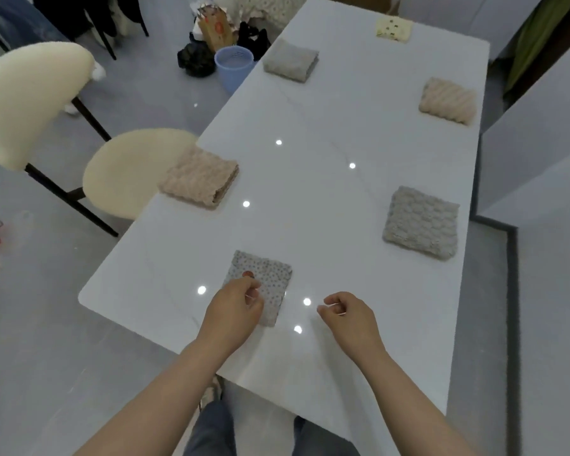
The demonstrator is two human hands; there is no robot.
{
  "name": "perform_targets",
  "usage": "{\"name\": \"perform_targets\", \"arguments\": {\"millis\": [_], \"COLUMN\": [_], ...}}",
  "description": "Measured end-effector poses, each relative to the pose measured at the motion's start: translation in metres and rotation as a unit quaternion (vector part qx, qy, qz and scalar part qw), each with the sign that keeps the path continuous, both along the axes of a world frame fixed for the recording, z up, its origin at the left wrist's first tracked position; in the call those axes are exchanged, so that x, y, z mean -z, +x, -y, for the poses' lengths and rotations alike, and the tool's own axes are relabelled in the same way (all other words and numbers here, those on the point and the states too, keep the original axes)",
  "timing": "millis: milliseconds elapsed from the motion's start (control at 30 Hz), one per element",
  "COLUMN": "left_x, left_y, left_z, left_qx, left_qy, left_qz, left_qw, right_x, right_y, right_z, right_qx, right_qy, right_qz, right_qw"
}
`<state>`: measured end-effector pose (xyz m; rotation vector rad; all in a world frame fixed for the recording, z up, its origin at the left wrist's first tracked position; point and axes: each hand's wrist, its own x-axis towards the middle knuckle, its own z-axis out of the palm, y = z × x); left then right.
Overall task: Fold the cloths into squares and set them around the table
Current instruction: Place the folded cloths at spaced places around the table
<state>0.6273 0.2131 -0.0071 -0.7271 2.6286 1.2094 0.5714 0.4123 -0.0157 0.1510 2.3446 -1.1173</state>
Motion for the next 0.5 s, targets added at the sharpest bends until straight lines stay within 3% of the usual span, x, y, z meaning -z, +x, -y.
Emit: {"name": "perform_targets", "arguments": {"millis": [300, 500], "left_x": [0.010, 0.025], "left_y": [-0.004, -0.004], "left_z": [0.064, 0.082], "left_qx": [0.149, 0.146], "left_qy": [-0.016, -0.025], "left_qz": [0.005, 0.033], "left_qw": [0.989, 0.988], "right_x": [0.004, 0.012], "right_y": [0.056, 0.068], "right_z": [0.051, 0.064], "right_qx": [0.137, 0.161], "right_qy": [0.014, 0.034], "right_qz": [-0.002, -0.006], "right_qw": [0.990, 0.986]}}
